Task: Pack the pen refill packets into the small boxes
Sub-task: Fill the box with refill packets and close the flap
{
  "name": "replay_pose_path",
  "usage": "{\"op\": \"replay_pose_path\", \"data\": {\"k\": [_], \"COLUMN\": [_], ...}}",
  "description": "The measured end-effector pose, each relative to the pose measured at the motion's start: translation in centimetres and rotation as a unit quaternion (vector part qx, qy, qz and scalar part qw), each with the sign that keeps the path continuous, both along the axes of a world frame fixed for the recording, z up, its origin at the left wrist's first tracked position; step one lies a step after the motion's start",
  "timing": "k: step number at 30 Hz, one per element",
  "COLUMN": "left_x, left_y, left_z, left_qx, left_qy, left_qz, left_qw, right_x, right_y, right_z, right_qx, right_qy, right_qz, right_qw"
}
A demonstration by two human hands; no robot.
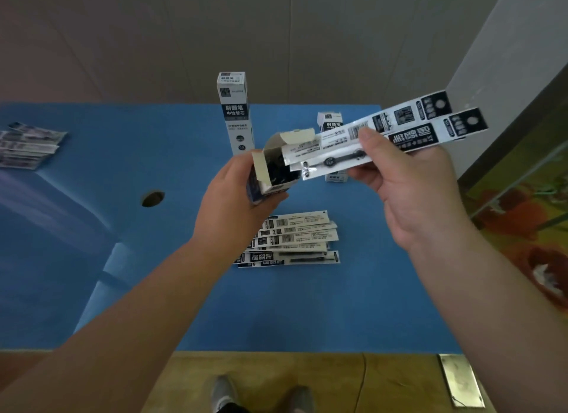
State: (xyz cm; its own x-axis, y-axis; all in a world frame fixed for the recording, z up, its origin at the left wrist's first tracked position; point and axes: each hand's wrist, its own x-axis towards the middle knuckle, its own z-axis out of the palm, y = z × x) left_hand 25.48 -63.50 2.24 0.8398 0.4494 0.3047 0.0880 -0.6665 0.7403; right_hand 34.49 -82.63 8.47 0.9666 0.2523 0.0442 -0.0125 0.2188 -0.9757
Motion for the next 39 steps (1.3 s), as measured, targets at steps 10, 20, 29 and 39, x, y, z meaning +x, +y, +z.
{"op": "replay_pose_path", "data": {"k": [10, 20, 29, 39], "left_x": [0.6, 1.1, 1.1, 0.6], "left_y": [-1.6, -2.2, -2.6, -2.7], "left_z": [0.3, 0.2, 0.7, 0.7], "left_qx": [0.107, 0.027, 0.009, 0.023], "left_qy": [-0.017, 0.016, 0.012, 0.011], "left_qz": [-0.023, -0.023, -0.019, -0.023], "left_qw": [0.994, 0.999, 1.0, 0.999], "right_x": [-0.4, -0.3, -0.6, -0.6], "right_y": [1.6, 1.3, 2.0, 2.2], "right_z": [-0.7, -1.4, -2.1, -0.8], "right_qx": [-0.109, -0.233, -0.307, -0.369], "right_qy": [-0.103, -0.221, -0.253, -0.245], "right_qz": [-0.025, 0.026, 0.017, 0.091], "right_qw": [0.988, 0.947, 0.917, 0.892]}}
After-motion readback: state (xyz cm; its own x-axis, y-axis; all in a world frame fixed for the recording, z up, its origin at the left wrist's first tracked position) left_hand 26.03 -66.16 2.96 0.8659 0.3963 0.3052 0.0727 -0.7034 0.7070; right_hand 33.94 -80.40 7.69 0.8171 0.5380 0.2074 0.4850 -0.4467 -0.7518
